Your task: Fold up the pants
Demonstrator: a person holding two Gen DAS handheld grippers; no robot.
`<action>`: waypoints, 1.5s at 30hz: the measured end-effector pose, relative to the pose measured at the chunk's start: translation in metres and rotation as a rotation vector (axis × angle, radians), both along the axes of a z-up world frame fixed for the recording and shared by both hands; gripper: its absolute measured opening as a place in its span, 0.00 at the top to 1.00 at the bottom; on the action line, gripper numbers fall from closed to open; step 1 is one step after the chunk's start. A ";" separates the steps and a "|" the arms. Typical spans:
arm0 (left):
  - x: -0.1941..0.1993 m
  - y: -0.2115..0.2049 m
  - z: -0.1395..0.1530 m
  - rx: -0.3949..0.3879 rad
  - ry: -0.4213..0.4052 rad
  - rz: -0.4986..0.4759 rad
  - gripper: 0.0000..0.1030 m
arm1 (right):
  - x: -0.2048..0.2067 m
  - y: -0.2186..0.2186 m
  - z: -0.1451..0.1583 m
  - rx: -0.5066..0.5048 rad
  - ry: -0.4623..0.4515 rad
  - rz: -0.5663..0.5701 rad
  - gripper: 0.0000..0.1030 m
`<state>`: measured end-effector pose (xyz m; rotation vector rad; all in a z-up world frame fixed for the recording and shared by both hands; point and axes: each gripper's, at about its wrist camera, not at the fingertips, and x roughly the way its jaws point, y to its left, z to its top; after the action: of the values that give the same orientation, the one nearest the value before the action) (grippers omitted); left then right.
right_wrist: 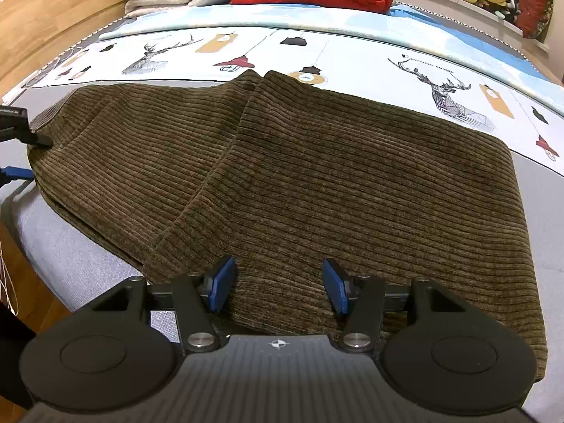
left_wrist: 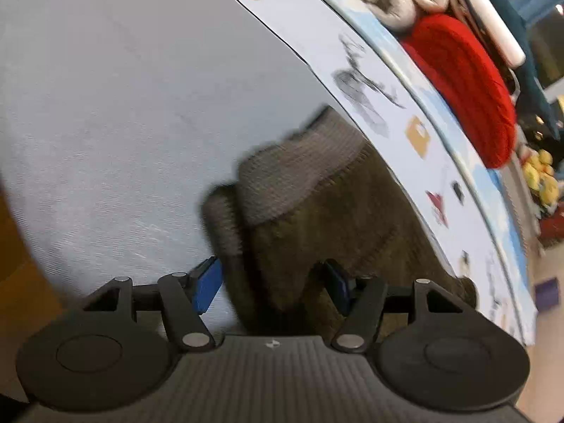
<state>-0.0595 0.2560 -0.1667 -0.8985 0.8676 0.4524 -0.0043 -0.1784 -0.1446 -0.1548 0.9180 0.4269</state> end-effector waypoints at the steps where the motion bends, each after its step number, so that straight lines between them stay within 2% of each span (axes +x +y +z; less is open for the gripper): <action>1: 0.003 -0.003 -0.001 -0.006 -0.008 -0.020 0.34 | 0.000 -0.001 0.000 0.001 0.000 0.001 0.44; 3: 0.008 -0.007 -0.002 0.034 0.000 -0.040 0.37 | 0.001 -0.001 0.000 0.004 0.001 0.000 0.44; 5: 0.010 -0.011 -0.002 0.059 0.011 -0.027 0.48 | 0.000 -0.001 -0.001 0.004 0.001 0.001 0.44; 6: 0.010 -0.012 0.000 0.072 0.020 -0.018 0.59 | 0.000 -0.001 -0.001 0.004 0.001 0.002 0.44; 7: 0.013 -0.013 0.001 0.080 0.023 -0.017 0.65 | 0.001 -0.001 0.000 0.004 0.001 0.003 0.44; 9: 0.017 -0.018 0.008 0.117 0.027 -0.031 0.72 | 0.001 -0.001 0.000 0.006 0.001 0.003 0.44; 12: 0.022 -0.036 0.030 0.238 0.016 -0.088 0.81 | 0.004 -0.001 0.004 0.013 -0.015 -0.019 0.44; 14: 0.027 -0.051 0.048 0.322 -0.017 -0.127 0.83 | 0.008 -0.006 0.011 0.022 -0.056 -0.067 0.46; 15: 0.029 -0.062 0.060 0.367 -0.047 -0.152 0.84 | 0.011 -0.010 0.015 0.039 -0.075 -0.097 0.51; 18: 0.038 -0.095 0.087 0.440 -0.148 -0.227 0.85 | 0.020 -0.034 0.028 0.130 -0.115 -0.207 0.84; 19: 0.042 -0.110 0.096 0.449 -0.188 -0.262 0.85 | 0.022 -0.043 0.030 0.158 -0.121 -0.244 0.88; 22: 0.053 -0.163 0.116 0.463 -0.283 -0.389 0.87 | 0.025 -0.075 0.031 0.221 -0.116 -0.363 0.88; 26: 0.063 -0.248 0.139 0.440 -0.421 -0.579 0.87 | 0.023 -0.123 0.020 0.359 -0.048 -0.500 0.86; 28: 0.064 -0.291 0.146 0.415 -0.486 -0.690 0.87 | 0.018 -0.146 0.015 0.418 -0.042 -0.552 0.73; 30: 0.065 -0.342 0.145 0.396 -0.532 -0.842 0.86 | 0.012 -0.168 0.012 0.463 -0.051 -0.602 0.64; 32: 0.066 -0.389 0.136 0.355 -0.524 -1.013 0.80 | 0.004 -0.190 0.010 0.525 -0.063 -0.651 0.59; 34: 0.069 -0.422 0.122 0.287 -0.471 -1.149 0.52 | -0.003 -0.211 0.005 0.617 -0.064 -0.698 0.48; 36: 0.070 -0.431 0.116 0.226 -0.464 -1.177 0.32 | -0.009 -0.230 -0.003 0.689 -0.034 -0.751 0.44; 38: 0.076 -0.423 0.114 0.208 -0.464 -1.163 0.32 | -0.012 -0.244 -0.014 0.737 0.007 -0.786 0.37; 40: 0.085 -0.405 0.111 0.235 -0.436 -1.084 0.32 | -0.012 -0.252 -0.023 0.799 0.050 -0.795 0.36; 43: 0.104 -0.368 0.101 0.274 -0.346 -0.937 0.35 | -0.005 -0.245 -0.026 0.774 0.072 -0.745 0.34; 45: 0.113 -0.347 0.091 0.320 -0.263 -0.856 0.37 | -0.001 -0.235 -0.024 0.748 0.073 -0.714 0.27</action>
<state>0.0533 -0.0909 -0.0757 -0.2277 0.8222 -0.2658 -0.0054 -0.4134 -0.1688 0.8551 0.7703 0.0837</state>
